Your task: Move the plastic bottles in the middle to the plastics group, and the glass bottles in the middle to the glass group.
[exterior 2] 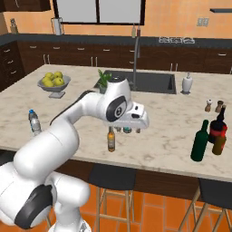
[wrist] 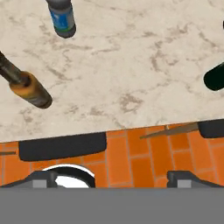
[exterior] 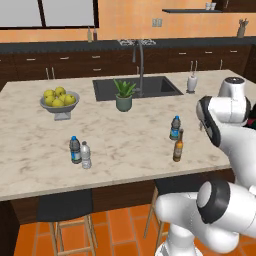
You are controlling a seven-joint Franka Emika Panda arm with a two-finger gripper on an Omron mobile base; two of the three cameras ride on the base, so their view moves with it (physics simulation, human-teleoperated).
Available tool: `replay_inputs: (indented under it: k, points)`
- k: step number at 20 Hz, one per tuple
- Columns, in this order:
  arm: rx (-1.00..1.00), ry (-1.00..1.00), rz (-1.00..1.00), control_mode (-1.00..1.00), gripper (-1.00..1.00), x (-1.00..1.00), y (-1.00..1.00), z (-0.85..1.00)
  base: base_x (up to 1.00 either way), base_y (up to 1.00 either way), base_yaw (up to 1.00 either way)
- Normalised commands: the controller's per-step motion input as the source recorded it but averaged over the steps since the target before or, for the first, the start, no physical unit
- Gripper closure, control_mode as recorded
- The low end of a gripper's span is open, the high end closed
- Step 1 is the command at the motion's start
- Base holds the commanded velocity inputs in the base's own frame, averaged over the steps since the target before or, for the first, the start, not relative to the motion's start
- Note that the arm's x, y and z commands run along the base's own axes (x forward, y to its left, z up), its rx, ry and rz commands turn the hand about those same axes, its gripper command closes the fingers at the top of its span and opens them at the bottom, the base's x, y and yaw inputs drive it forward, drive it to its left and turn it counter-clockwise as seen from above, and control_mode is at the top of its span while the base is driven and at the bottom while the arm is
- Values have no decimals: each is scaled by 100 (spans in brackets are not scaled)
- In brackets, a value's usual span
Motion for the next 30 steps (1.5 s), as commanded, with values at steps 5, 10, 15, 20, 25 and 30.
replay_inputs:
  k: [5,10,15,20,25,30]
  points:
    - [12,-12,14,-100,-100,0,81,-24,0,0,0]
    - [3,-27,0,-100,-100,29,60,-28,0,0,0]
    - [0,-4,-1,-100,-100,36,44,-4,0,0,0]
    - [0,0,0,-100,-100,43,5,0,0,0,0]
    - [0,0,0,-100,-100,48,1,-19,0,0,0]
    - [0,0,0,-100,-100,28,0,-31,0,0,0]
